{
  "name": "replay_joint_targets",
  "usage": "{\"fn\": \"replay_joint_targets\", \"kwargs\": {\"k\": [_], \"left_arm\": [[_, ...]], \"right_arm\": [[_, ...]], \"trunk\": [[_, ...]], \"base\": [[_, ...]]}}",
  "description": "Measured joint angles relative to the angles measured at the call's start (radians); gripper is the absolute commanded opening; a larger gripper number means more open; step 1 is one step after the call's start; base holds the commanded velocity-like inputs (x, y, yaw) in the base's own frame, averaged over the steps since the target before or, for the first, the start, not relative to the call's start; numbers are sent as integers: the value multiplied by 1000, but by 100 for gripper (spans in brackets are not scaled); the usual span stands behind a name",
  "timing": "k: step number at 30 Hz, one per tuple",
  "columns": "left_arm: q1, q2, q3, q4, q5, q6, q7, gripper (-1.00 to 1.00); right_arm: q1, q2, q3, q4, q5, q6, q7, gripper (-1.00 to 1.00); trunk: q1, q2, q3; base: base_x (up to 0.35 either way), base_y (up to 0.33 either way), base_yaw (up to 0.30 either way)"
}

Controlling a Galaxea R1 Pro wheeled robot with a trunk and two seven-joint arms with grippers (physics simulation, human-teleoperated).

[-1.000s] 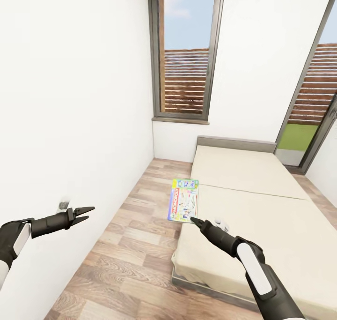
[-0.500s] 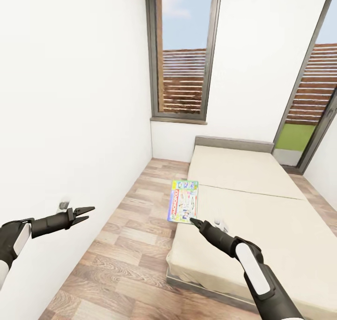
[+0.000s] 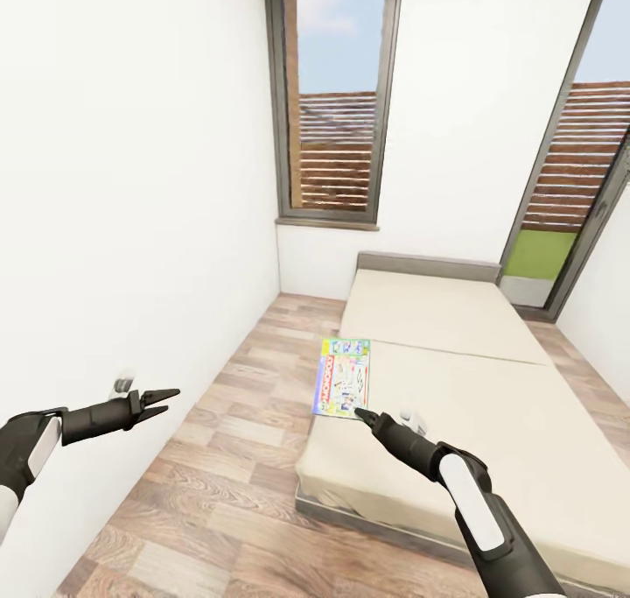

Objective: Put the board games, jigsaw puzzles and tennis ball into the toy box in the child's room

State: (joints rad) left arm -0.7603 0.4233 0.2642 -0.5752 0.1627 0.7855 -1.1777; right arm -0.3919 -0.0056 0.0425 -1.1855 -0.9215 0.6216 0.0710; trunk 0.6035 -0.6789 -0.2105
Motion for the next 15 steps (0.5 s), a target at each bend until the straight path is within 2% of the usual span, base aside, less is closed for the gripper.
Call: {"fn": "replay_joint_targets", "kwargs": {"k": [5,10,15], "left_arm": [[0,0,-2,0,0,0,0,100],[0,0,-3,0,1,0,0,100],[0,0,-2,0,1,0,0,100]], "right_arm": [[0,0,0,0,4,0,0,-100],[0,1,-1,0,44,0,0,-100],[0,1,-1,0,60,-1,0,-100]], "trunk": [[0,0,0],[0,0,0],[0,0,0]], "base": [[-103,-207,172],[-16,-247,275],[-2,-70,288]]}}
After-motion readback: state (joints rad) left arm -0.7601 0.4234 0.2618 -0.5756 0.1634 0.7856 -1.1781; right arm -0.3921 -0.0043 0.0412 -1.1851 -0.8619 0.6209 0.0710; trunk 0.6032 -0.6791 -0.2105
